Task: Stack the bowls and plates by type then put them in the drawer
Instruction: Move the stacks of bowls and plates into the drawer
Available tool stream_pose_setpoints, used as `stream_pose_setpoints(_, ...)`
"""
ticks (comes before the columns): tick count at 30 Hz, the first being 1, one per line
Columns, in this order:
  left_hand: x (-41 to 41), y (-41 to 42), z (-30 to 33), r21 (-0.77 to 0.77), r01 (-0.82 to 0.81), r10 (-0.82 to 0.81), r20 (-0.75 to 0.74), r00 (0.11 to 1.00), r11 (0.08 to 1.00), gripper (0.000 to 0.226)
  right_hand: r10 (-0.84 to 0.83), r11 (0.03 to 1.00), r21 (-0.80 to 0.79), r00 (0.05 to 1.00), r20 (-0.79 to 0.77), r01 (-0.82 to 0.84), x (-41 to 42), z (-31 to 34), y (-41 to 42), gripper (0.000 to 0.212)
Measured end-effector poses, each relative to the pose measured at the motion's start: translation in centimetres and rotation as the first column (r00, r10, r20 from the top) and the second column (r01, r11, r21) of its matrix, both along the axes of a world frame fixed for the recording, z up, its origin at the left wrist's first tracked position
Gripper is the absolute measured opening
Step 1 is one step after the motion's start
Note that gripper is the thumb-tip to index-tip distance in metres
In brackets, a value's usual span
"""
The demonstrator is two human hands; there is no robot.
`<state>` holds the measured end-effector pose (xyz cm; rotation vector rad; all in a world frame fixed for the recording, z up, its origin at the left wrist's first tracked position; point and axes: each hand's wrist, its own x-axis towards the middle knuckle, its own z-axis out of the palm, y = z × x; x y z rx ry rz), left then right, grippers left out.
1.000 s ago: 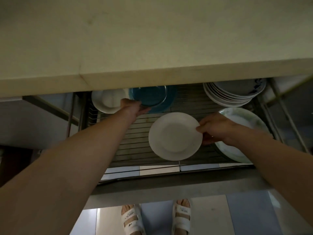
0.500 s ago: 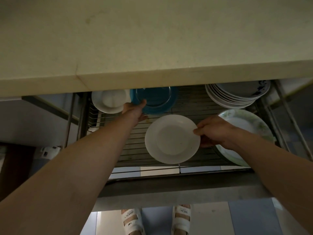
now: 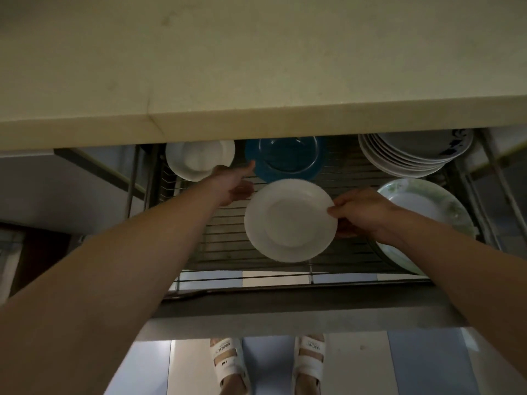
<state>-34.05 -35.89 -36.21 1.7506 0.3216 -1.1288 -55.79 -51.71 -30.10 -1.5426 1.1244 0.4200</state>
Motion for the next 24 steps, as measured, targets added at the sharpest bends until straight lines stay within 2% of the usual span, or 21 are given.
stream_pose_setpoints(2,1.3,2.6,1.2,0.087,-0.045,0.035,0.108,0.993,0.995,0.058,-0.012,0.999,-0.042,0.999,0.034,0.014,1.2,0.3,0.9,0.001)
stream_pose_setpoints(4,1.8,5.9,2.8,0.21,-0.048,-0.002,0.23,0.973,0.977,0.049,-0.064,0.995,-0.072,0.995,0.074,0.069,3.0,0.4,1.5,0.003)
stream_pose_setpoints(6,1.1,9.2,5.1,0.348,0.101,-0.221,0.325,0.92,0.932,0.042,-0.132,0.984,-0.109,0.987,0.087,0.141,5.4,-0.1,1.6,0.01)
stream_pose_setpoints(8,-0.4,12.4,7.9,0.499,0.318,-0.528,0.363,0.768,0.806,0.045,-0.15,0.979,-0.125,0.986,0.072,0.159,8.1,-0.8,2.2,0.027)
stream_pose_setpoints(10,-2.3,15.2,10.5,0.594,0.406,-0.687,0.381,0.618,0.694,0.045,-0.169,0.983,-0.059,0.981,0.091,0.175,10.8,-1.3,3.6,0.033)
stream_pose_setpoints(12,-4.3,18.0,12.6,0.624,0.409,-0.721,0.4,0.565,0.666,0.043,-0.224,0.974,0.039,0.968,0.113,0.221,13.3,-2.1,5.7,0.038)
stream_pose_setpoints(14,-5.7,20.1,14.3,0.637,0.366,-0.713,0.452,0.536,0.679,0.047,-0.279,0.955,0.136,0.953,0.119,0.262,15.2,-2.8,7.8,0.038)
stream_pose_setpoints(17,-6.9,22.3,16.2,0.677,0.233,-0.69,0.548,0.474,0.698,0.067,-0.312,0.938,0.197,0.942,0.12,0.285,17.4,-3.8,10.2,0.034)
stream_pose_setpoints(21,-8.6,24.1,16.8,0.796,0.189,-0.773,0.453,0.444,0.575,0.09,-0.37,0.904,0.282,0.917,0.146,0.32,19.7,-5.0,11.9,0.02)
stream_pose_setpoints(24,-9.0,24.3,16.4,0.805,0.14,-0.767,0.474,0.433,0.576,0.092,-0.4,0.896,0.287,0.897,0.189,0.338,20.7,-5.9,12.2,0.02)
